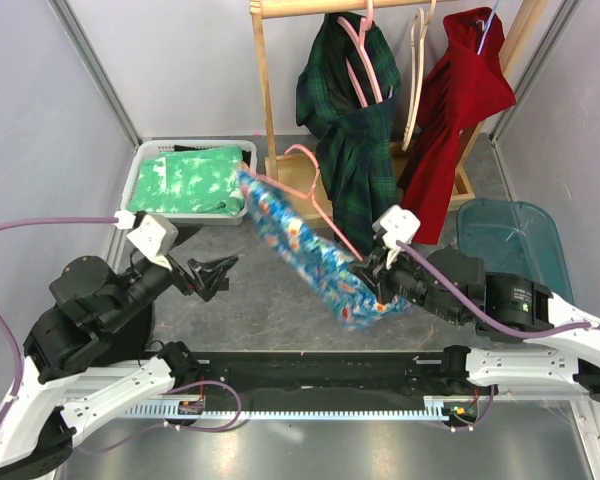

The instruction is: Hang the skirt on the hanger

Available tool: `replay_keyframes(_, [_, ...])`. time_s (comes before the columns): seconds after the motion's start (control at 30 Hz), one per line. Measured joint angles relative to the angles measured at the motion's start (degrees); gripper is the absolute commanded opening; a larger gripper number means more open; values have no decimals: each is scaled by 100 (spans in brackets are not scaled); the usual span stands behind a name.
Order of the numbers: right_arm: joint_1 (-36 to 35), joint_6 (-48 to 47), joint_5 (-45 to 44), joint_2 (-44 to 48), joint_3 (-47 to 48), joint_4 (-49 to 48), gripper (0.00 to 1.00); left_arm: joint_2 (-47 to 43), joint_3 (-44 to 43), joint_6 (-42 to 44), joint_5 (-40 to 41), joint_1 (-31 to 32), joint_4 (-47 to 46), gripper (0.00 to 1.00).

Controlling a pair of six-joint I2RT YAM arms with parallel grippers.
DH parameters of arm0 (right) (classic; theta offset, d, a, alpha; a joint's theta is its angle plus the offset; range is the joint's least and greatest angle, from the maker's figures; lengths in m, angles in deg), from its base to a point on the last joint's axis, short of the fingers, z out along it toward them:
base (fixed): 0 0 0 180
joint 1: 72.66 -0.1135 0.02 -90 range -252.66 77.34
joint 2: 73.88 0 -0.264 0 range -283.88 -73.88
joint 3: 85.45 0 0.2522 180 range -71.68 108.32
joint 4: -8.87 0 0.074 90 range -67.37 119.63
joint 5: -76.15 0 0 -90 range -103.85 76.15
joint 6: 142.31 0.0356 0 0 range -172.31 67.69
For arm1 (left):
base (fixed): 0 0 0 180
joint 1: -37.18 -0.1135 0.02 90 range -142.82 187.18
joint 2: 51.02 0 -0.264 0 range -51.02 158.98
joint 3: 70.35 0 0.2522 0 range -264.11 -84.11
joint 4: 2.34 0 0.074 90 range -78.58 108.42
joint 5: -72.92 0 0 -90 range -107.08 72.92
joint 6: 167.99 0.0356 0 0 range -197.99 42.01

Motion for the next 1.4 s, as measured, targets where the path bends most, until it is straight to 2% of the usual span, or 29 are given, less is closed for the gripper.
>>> replay_keyframes(0.17, [17,275,-1123,-345,446,72,0,-313,0,-149,535,0,-146,99])
replay_keyframes(0.57, [118,595,-2896,-1923,1558,44,0,-490,186,-481,671,0,-282,99])
replay_keyframes(0.9, [1687,203,-2660,-3501,2232,-1040,0,-479,472,-909,660,0,-278,98])
replay_keyframes(1.07, [1862,-96,-2625,-4140,2846,-1357,0,-407,601,-1054,627,0,-273,98])
replay_keyframes(1.4, [2118,-457,-2417,-4690,4050,-1746,0,-247,713,-1113,636,0,-262,99])
